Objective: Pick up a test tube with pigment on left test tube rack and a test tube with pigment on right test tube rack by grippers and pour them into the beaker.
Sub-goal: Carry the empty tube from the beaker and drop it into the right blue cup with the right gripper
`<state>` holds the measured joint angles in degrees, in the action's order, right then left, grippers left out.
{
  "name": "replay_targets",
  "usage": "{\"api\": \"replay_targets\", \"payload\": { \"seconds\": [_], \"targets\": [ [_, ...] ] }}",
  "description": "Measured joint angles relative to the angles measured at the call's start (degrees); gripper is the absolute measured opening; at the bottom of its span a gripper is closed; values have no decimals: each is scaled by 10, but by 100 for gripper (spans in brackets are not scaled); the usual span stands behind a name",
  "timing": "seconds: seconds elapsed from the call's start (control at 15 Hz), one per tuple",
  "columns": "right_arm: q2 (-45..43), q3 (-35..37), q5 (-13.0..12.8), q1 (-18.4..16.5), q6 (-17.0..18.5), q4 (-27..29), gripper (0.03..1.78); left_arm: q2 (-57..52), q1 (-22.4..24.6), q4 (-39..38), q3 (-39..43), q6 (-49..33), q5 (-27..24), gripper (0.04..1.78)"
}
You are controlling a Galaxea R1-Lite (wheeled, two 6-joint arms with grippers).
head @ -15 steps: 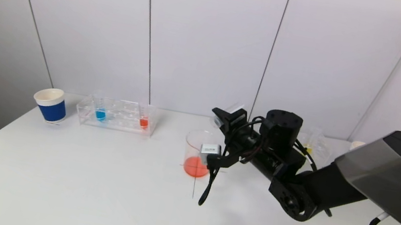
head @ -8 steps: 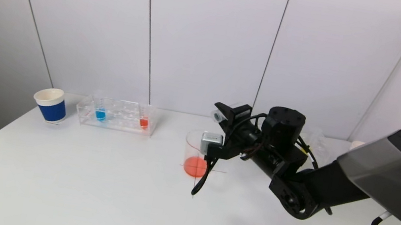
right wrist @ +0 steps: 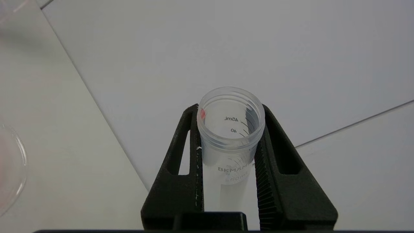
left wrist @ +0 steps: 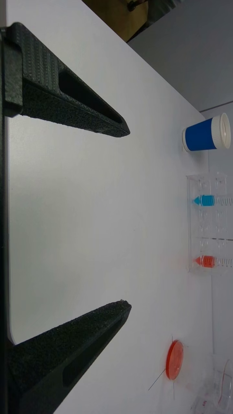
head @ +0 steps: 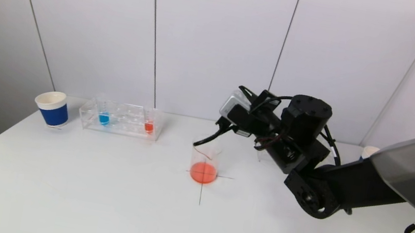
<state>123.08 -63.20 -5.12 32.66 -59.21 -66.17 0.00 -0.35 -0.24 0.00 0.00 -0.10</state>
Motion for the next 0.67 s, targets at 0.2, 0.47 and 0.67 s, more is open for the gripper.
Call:
{"api": "replay_targets", "payload": {
  "seconds": [0.2,0.47,0.67],
  "targets": [
    [-1,-6,-20,6,78,4,51,0,0,0,0,0,0,176],
    [-3,-31,-54,10,169,35,51,0,0,0,0,0,0,176],
    [-22,-43,-69,5,228,70,51,0,0,0,0,0,0,176]
  ]
}}
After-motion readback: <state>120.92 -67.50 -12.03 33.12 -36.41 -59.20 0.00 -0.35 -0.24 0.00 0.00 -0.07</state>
